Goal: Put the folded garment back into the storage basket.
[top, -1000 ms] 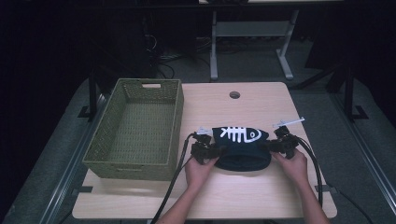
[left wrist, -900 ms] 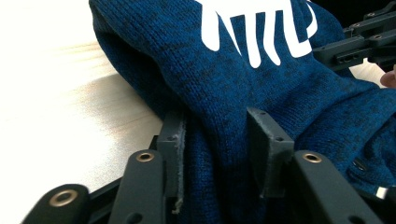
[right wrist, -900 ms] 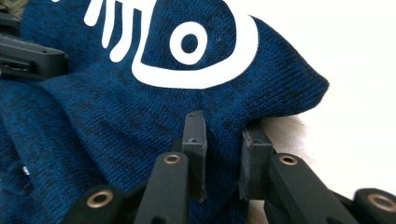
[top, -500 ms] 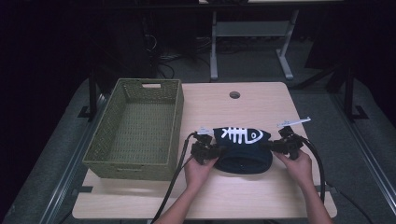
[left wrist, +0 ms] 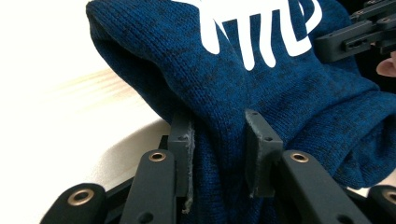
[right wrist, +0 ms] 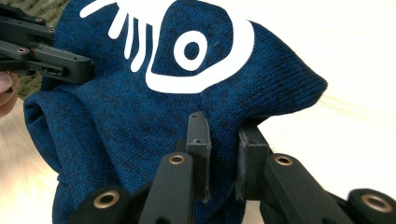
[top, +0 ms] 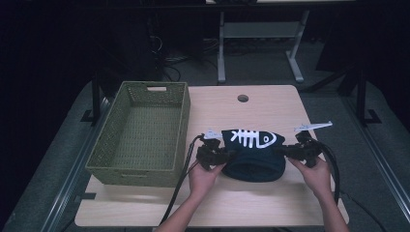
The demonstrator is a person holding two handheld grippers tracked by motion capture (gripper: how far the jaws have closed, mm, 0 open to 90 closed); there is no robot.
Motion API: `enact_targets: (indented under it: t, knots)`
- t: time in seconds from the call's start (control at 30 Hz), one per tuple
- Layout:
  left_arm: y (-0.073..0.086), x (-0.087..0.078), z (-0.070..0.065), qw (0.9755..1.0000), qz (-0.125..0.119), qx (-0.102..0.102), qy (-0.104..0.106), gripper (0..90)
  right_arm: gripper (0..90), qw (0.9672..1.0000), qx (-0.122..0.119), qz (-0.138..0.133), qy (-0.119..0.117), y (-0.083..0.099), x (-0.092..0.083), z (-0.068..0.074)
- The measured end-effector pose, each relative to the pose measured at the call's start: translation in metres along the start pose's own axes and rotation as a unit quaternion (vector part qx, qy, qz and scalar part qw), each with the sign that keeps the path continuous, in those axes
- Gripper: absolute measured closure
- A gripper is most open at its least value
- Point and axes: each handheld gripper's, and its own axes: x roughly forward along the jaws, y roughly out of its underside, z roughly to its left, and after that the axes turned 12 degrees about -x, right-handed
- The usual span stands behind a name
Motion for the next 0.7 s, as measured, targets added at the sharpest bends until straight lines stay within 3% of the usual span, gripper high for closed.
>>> enact_targets:
  t: [0.2, 0.7]
  knots:
    - [-0.007, -0.011, -0.006, 0.9999, -0.001, 0.013, 0.005, 67.9, 78.6, 1.0000, 0.004, -0.009, -0.002, -0.003, -0.009, 0.004]
    - [-0.025, -0.043, -0.009, 0.9997, -0.009, 0.017, 0.014, 67.9, 78.3, 0.9998, -0.009, -0.020, -0.006, -0.029, -0.024, 0.023]
